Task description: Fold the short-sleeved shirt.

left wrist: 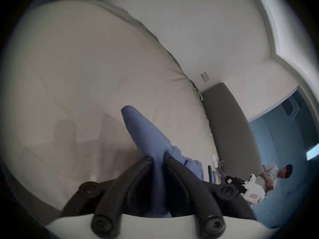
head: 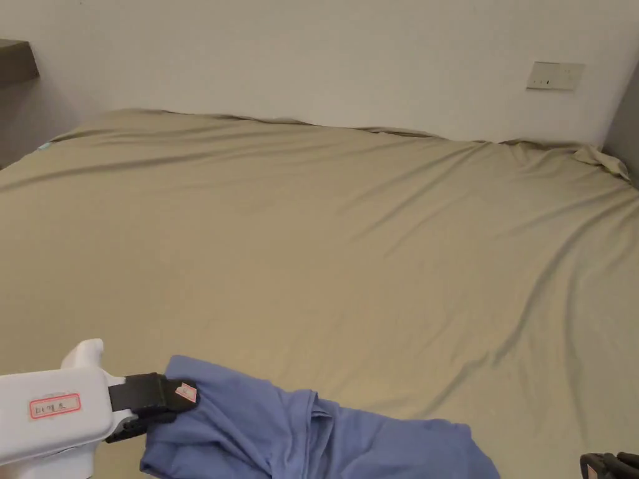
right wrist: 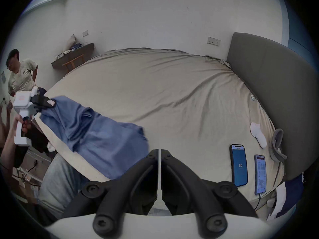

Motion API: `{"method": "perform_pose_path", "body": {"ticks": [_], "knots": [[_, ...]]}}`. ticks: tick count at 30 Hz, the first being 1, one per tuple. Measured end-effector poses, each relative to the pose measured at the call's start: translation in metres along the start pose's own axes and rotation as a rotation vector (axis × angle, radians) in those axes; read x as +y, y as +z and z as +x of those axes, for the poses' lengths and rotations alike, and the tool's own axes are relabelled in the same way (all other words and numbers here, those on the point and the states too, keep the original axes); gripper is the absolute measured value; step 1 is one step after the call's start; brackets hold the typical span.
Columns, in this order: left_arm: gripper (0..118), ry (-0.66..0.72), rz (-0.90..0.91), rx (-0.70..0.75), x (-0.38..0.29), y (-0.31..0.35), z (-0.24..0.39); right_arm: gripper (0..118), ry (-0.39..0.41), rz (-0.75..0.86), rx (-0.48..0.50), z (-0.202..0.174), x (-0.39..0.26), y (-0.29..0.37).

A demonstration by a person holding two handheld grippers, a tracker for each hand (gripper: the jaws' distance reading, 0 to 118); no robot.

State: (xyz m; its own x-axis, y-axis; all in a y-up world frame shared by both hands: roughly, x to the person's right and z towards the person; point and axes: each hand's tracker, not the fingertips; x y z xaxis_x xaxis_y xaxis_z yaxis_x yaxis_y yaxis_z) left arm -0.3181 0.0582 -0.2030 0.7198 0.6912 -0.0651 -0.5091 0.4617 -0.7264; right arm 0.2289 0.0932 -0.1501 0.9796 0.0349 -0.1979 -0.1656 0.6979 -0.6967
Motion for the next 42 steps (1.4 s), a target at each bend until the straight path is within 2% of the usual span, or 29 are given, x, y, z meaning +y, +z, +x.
{"method": "perform_pose_path", "body": {"ticks": [3, 5, 7, 13, 19, 21, 22, 23, 24, 25, 28, 31, 33, 34, 35, 36, 37, 42], "knots": [[6, -0.126, 0.002, 0.085, 0.009, 0.014, 0.033, 5, 0.011, -0.003, 0.012, -0.005, 0.002, -0.003], [6, -0.196, -0.020, 0.075, 0.004, 0.009, 0.060, 5, 0.013, -0.004, 0.017, -0.006, 0.002, -0.004], [5, -0.206, -0.049, 0.038, -0.001, -0.007, 0.083, 5, 0.014, -0.005, 0.018, -0.008, 0.002, -0.004], [6, -0.287, -0.215, -0.076, -0.037, -0.093, 0.143, 5, 0.008, 0.005, 0.015, -0.001, -0.001, 0.003], [8, -0.369, -0.428, -0.024, -0.090, -0.178, 0.163, 5, -0.037, 0.015, -0.043, 0.017, -0.009, 0.011], [20, -0.322, -0.483, -0.034, -0.101, -0.198, 0.157, 5, -0.050, 0.015, -0.050, 0.022, -0.011, 0.012], [34, -0.277, -0.507, -0.054, -0.104, -0.204, 0.153, 5, -0.056, 0.014, -0.052, 0.023, -0.012, 0.011], [68, -0.239, -0.537, -0.080, -0.104, -0.207, 0.148, 5, -0.061, 0.013, -0.053, 0.025, -0.013, 0.011], [87, -0.187, -0.546, -0.111, -0.103, -0.208, 0.142, 5, -0.071, 0.010, -0.054, 0.026, -0.013, 0.010], [89, -0.126, -0.511, -0.133, -0.097, -0.201, 0.138, 5, -0.081, 0.006, -0.054, 0.027, -0.013, 0.009], [89, -0.038, -0.409, -0.210, -0.071, -0.168, 0.125, 5, -0.088, 0.006, -0.044, 0.027, -0.016, 0.009], [89, -0.025, -0.259, -0.327, -0.053, -0.131, 0.100, 5, -0.084, -0.009, -0.040, 0.025, -0.017, 0.006], [88, -0.029, -0.231, -0.307, -0.052, -0.123, 0.081, 5, -0.076, -0.012, -0.036, 0.024, -0.017, 0.004], [82, -0.026, -0.243, -0.299, -0.054, -0.125, 0.074, 5, -0.075, -0.012, -0.034, 0.022, -0.017, 0.004], [60, -0.016, -0.247, -0.293, -0.062, -0.128, 0.070, 5, -0.075, -0.010, -0.029, 0.021, -0.017, 0.004], [32, -0.008, -0.257, -0.308, -0.070, -0.134, 0.066, 5, -0.076, -0.007, -0.024, 0.020, -0.016, 0.003], [15, -0.003, -0.259, -0.310, -0.079, -0.141, 0.067, 5, -0.077, -0.004, -0.021, 0.019, -0.015, 0.003], [13, 0.008, -0.405, -0.378, -0.140, -0.198, 0.085, 5, -0.081, 0.013, 0.002, 0.010, -0.011, 0.002]]}}
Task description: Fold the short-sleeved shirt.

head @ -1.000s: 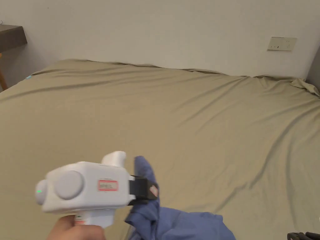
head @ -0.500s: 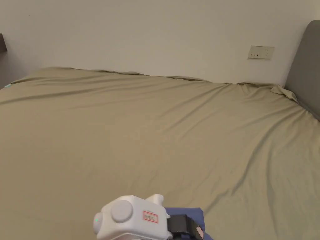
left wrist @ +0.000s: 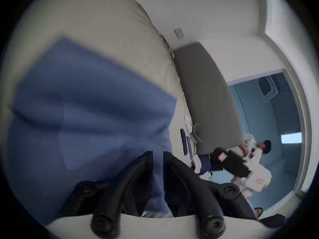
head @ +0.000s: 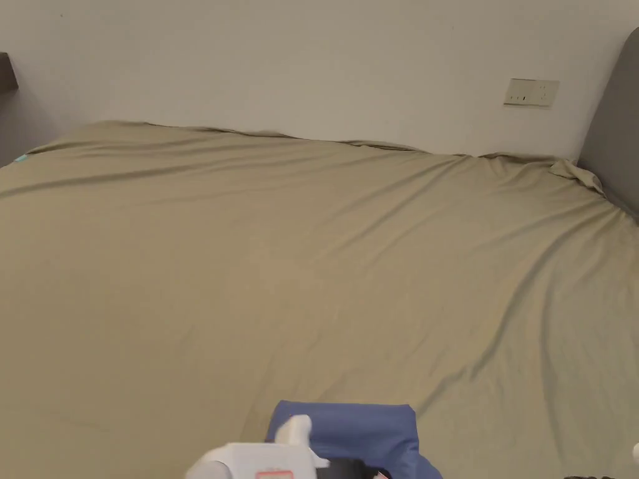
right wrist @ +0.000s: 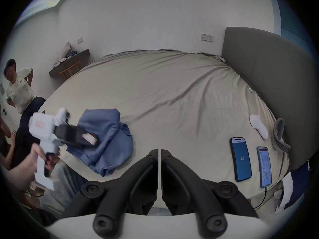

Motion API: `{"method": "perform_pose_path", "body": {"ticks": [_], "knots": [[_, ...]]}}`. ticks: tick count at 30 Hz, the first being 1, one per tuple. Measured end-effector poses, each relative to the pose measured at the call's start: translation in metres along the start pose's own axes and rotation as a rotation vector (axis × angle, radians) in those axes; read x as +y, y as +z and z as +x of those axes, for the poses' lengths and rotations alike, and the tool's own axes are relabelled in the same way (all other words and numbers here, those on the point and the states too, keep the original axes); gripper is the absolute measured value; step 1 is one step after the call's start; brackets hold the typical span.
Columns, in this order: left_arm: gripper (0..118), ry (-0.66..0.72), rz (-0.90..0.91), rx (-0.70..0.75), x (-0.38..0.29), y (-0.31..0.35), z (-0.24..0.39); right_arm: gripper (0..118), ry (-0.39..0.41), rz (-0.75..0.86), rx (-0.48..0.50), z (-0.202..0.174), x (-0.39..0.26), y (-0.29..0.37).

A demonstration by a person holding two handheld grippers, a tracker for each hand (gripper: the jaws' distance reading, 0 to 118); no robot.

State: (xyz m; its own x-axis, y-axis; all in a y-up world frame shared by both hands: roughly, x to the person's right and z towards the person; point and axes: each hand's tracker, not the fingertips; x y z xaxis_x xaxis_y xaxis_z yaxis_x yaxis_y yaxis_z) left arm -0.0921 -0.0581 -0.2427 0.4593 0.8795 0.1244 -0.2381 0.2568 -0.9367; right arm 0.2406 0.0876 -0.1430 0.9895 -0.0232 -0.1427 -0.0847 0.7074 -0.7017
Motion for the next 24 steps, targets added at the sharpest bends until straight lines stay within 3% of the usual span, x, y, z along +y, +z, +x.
{"method": "perform_pose_path", "body": {"ticks": [4, 9, 11, 15, 20, 22, 24], "knots": [[2, -0.046, -0.079, 0.112, -0.025, -0.049, -0.001, 5, 0.032, -0.004, 0.011, -0.009, 0.001, -0.002], [2, -0.052, -0.038, 0.096, -0.021, -0.029, 0.015, 5, 0.045, -0.015, 0.073, -0.021, 0.010, -0.020], [2, -0.152, 0.001, 0.087, -0.020, -0.001, 0.034, 5, 0.026, 0.005, 0.165, -0.027, 0.018, -0.033], [2, -0.241, 0.159, -0.028, -0.016, 0.090, 0.046, 5, -0.137, 0.020, 0.530, -0.039, 0.032, -0.081], [2, -0.106, 0.310, 0.251, 0.004, 0.171, -0.013, 5, -0.266, -0.107, 0.892, -0.067, 0.029, -0.170], [2, -0.035, 0.323, 0.284, 0.009, 0.187, -0.037, 5, -0.321, -0.224, 0.959, -0.073, 0.020, -0.205], [2, -0.008, 0.340, 0.290, 0.009, 0.195, -0.049, 5, -0.318, -0.299, 0.841, -0.073, 0.007, -0.232]]}}
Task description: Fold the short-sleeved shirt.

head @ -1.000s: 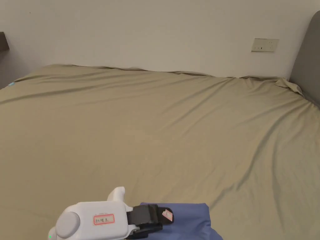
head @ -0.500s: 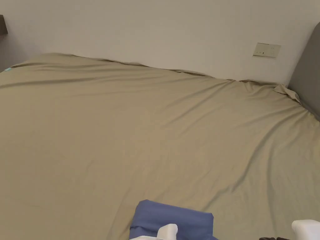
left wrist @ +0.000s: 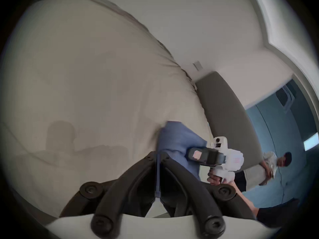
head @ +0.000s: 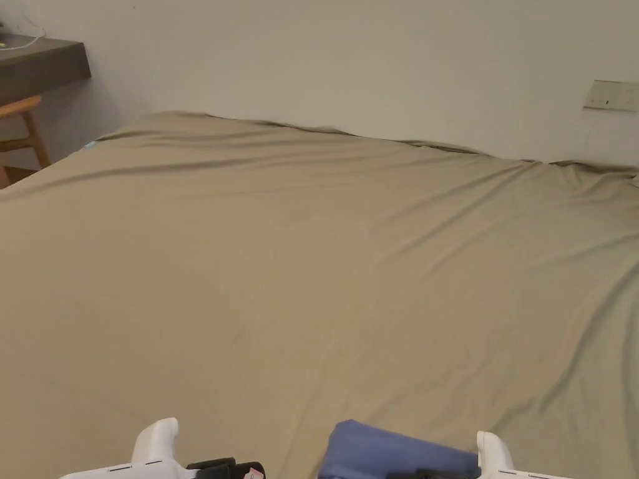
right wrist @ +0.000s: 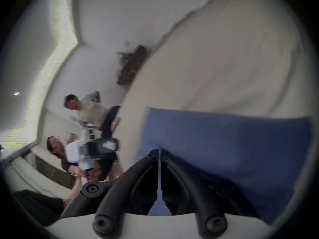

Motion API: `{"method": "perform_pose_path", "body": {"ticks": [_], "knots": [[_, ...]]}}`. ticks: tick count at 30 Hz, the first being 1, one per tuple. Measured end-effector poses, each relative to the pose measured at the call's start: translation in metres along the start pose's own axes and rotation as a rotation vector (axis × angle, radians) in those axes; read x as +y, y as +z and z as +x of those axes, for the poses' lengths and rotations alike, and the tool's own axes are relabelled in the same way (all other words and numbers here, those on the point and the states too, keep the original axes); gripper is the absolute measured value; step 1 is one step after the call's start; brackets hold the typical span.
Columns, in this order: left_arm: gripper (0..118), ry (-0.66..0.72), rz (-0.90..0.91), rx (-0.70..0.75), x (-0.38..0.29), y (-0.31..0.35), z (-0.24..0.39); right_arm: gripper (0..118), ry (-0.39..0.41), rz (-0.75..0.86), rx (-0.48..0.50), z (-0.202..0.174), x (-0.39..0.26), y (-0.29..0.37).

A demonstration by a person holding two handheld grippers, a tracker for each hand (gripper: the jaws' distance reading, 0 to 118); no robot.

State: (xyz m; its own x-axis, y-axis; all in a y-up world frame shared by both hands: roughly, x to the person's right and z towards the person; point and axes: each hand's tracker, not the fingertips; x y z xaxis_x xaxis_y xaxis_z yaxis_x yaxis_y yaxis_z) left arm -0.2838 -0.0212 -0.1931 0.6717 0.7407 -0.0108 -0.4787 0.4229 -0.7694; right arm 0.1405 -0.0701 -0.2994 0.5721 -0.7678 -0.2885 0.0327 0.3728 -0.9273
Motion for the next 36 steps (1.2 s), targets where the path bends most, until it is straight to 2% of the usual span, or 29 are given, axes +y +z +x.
{"method": "perform_pose_path", "body": {"ticks": [1, 3, 4, 5, 6, 7, 11, 13, 14, 15, 17, 18, 19, 20, 21, 23, 24, 30, 33, 36], "knots": [[2, 0.007, -0.004, 0.001, 0.000, -0.001, -0.004, 5, -0.035, 0.006, -0.047, 0.012, -0.002, -0.004], [20, 0.046, -0.014, -0.007, -0.001, -0.006, -0.008, 4, -0.142, 0.051, 0.086, 0.031, -0.007, -0.001], [39, 0.068, -0.025, -0.018, -0.002, -0.009, -0.009, 4, -0.151, 0.063, 0.109, 0.031, -0.009, 0.001], [81, 0.095, -0.050, -0.034, -0.002, -0.017, -0.007, 4, -0.116, 0.051, 0.082, 0.028, -0.009, 0.002], [101, 0.118, -0.083, -0.047, -0.003, -0.026, -0.006, 4, -0.090, 0.042, 0.076, 0.025, -0.008, 0.001], [104, 0.129, -0.118, -0.057, -0.003, -0.037, -0.003, 4, -0.084, 0.031, 0.070, 0.023, -0.006, 0.000], [104, 0.134, -0.205, -0.134, -0.007, -0.080, 0.014, 4, -0.090, 0.029, 0.082, 0.024, -0.005, 0.001], [104, 0.133, -0.294, -0.115, -0.015, -0.106, 0.019, 4, -0.090, 0.032, 0.090, 0.023, -0.006, 0.002], [104, 0.101, -0.297, -0.123, -0.020, -0.111, 0.022, 4, -0.092, 0.033, 0.094, 0.024, -0.007, 0.002], [104, 0.043, -0.194, -0.187, -0.020, -0.101, 0.027, 4, -0.093, 0.033, 0.098, 0.025, -0.007, 0.002], [104, 0.083, -0.286, -0.128, -0.025, -0.113, 0.030, 4, -0.097, 0.038, 0.104, 0.026, -0.007, 0.003], [98, 0.124, -0.295, -0.150, -0.029, -0.116, 0.031, 4, -0.094, 0.037, 0.104, 0.026, -0.008, 0.003], [83, 0.129, -0.309, -0.114, -0.034, -0.119, 0.033, 4, -0.092, 0.038, 0.106, 0.025, -0.008, 0.003], [48, 0.072, -0.310, -0.063, -0.038, -0.120, 0.033, 4, -0.093, 0.039, 0.105, 0.026, -0.008, 0.004], [35, 0.031, -0.314, -0.033, -0.041, -0.121, 0.033, 4, -0.095, 0.042, 0.101, 0.026, -0.009, 0.005], [34, 0.110, -0.285, -0.140, -0.039, -0.114, 0.021, 4, -0.087, 0.041, 0.109, 0.025, -0.010, 0.006], [33, 0.142, -0.292, -0.130, -0.037, -0.113, 0.017, 4, -0.082, 0.040, 0.113, 0.025, -0.011, 0.007], [29, 0.105, -0.241, -0.184, -0.016, -0.090, 0.014, 4, -0.031, 0.060, 0.060, 0.019, -0.013, 0.024], [29, 0.058, -0.196, -0.126, 0.009, -0.062, 0.006, 4, -0.037, 0.096, -0.016, 0.016, -0.013, 0.043], [29, 0.039, -0.110, -0.102, 0.042, -0.015, -0.013, 4, 0.007, 0.143, -0.060, 0.003, -0.015, 0.063]]}}
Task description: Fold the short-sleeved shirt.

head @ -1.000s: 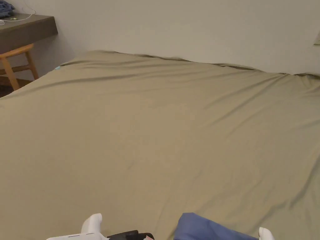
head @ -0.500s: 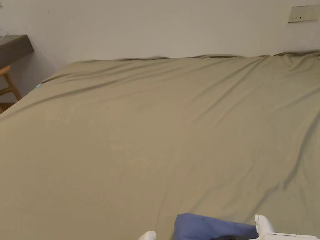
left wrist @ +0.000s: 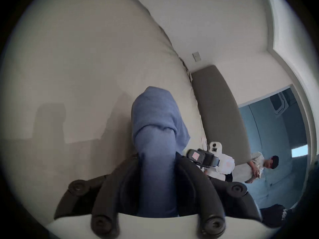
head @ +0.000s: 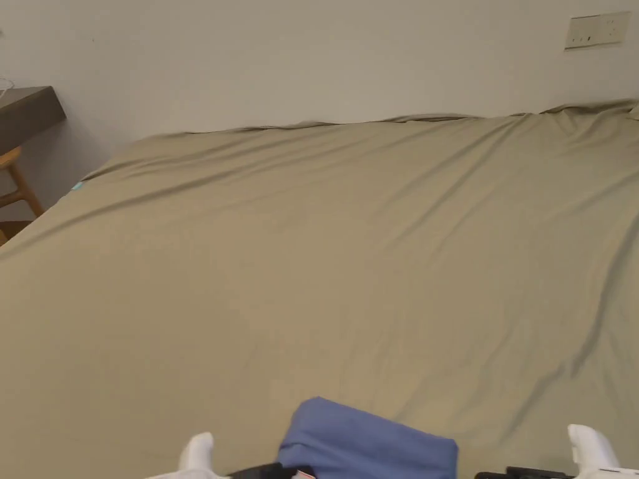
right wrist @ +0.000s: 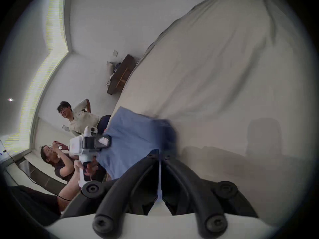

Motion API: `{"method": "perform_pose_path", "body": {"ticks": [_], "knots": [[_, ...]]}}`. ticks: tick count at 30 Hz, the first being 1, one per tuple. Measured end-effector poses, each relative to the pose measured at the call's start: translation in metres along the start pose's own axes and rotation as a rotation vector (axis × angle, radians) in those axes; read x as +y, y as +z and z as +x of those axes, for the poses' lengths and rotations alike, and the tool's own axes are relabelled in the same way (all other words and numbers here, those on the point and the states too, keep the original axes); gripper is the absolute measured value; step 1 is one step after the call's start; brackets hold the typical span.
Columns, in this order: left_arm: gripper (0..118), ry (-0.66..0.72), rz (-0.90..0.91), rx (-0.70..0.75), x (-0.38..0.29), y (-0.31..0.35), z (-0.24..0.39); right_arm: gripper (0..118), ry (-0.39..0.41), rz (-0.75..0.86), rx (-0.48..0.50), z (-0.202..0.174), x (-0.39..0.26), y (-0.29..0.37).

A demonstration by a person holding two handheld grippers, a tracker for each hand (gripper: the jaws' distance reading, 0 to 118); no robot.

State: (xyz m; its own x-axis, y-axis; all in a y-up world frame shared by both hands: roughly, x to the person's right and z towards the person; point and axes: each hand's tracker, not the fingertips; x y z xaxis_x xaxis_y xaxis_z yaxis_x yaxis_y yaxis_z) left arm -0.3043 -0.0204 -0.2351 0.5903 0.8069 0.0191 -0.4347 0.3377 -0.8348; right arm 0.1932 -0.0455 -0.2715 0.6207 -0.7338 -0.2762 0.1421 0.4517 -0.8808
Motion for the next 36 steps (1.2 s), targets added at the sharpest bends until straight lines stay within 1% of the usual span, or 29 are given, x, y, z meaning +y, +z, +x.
{"method": "perform_pose_path", "body": {"ticks": [3, 4, 8, 9, 10, 11, 13, 15, 17, 19, 22, 23, 24, 25, 26, 27, 28, 30, 32, 34, 35, 36], "knots": [[29, -0.041, 0.071, 0.080, 0.035, 0.062, -0.013, 4, 0.006, 0.035, 0.002, -0.011, -0.001, 0.014], [29, -0.059, 0.104, 0.120, 0.048, 0.084, -0.018, 4, 0.010, 0.047, -0.002, -0.024, -0.002, 0.017], [29, -0.051, 0.204, 0.239, 0.099, 0.162, -0.045, 4, 0.030, 0.060, -0.018, -0.041, -0.005, 0.021], [29, -0.051, 0.198, 0.252, 0.109, 0.176, -0.050, 4, 0.035, 0.056, -0.024, -0.044, -0.006, 0.020], [29, -0.031, 0.190, 0.297, 0.120, 0.188, -0.063, 4, 0.040, 0.049, -0.032, -0.046, -0.008, 0.018], [29, -0.013, 0.186, 0.344, 0.127, 0.196, -0.076, 4, 0.043, 0.040, -0.041, -0.047, -0.010, 0.016], [29, 0.083, 0.167, 0.462, 0.137, 0.206, -0.103, 4, 0.043, 0.000, -0.081, -0.047, -0.016, 0.009], [29, 0.098, 0.165, 0.526, 0.139, 0.216, -0.125, 4, 0.025, -0.019, -0.121, -0.046, -0.023, 0.004], [29, 0.132, 0.198, 0.546, 0.140, 0.225, -0.140, 4, 0.008, -0.036, -0.131, -0.045, -0.030, 0.002], [29, 0.142, 0.231, 0.536, 0.137, 0.232, -0.149, 4, 0.005, -0.039, -0.149, -0.047, -0.035, 0.003], [29, 0.147, 0.226, 0.569, 0.134, 0.233, -0.154, 4, 0.006, -0.041, -0.164, -0.051, -0.038, 0.008], [55, 0.171, 0.189, 0.577, 0.133, 0.232, -0.155, 4, 0.010, -0.039, -0.165, -0.054, -0.038, 0.010], [87, 0.183, 0.151, 0.611, 0.133, 0.231, -0.151, 4, 0.019, -0.036, -0.162, -0.055, -0.036, 0.014], [103, 0.191, 0.122, 0.668, 0.137, 0.233, -0.148, 4, 0.033, -0.036, -0.158, -0.059, -0.035, 0.017], [104, 0.192, 0.110, 0.677, 0.137, 0.236, -0.140, 4, 0.057, -0.036, -0.151, -0.063, -0.034, 0.020], [104, 0.175, 0.126, 0.656, 0.136, 0.244, -0.128, 4, 0.087, -0.032, -0.148, -0.068, -0.033, 0.023], [104, 0.133, 0.150, 0.675, 0.138, 0.254, -0.112, 5, 0.117, -0.025, -0.149, -0.072, -0.032, 0.030], [104, 0.064, 0.208, 0.744, 0.139, 0.267, -0.085, 5, 0.147, -0.010, -0.158, -0.080, -0.029, 0.038], [104, 0.002, 0.288, 0.766, 0.132, 0.271, -0.054, 5, 0.166, 0.015, -0.169, -0.083, -0.026, 0.048], [102, -0.103, 0.317, 0.811, 0.119, 0.260, -0.019, 5, 0.179, 0.049, -0.215, -0.088, -0.021, 0.055], [94, -0.168, 0.327, 0.831, 0.110, 0.248, 0.000, 5, 0.197, 0.066, -0.250, -0.091, -0.018, 0.058], [94, -0.242, 0.346, 0.828, 0.098, 0.232, 0.020, 5, 0.219, 0.087, -0.298, -0.085, -0.016, 0.062]]}}
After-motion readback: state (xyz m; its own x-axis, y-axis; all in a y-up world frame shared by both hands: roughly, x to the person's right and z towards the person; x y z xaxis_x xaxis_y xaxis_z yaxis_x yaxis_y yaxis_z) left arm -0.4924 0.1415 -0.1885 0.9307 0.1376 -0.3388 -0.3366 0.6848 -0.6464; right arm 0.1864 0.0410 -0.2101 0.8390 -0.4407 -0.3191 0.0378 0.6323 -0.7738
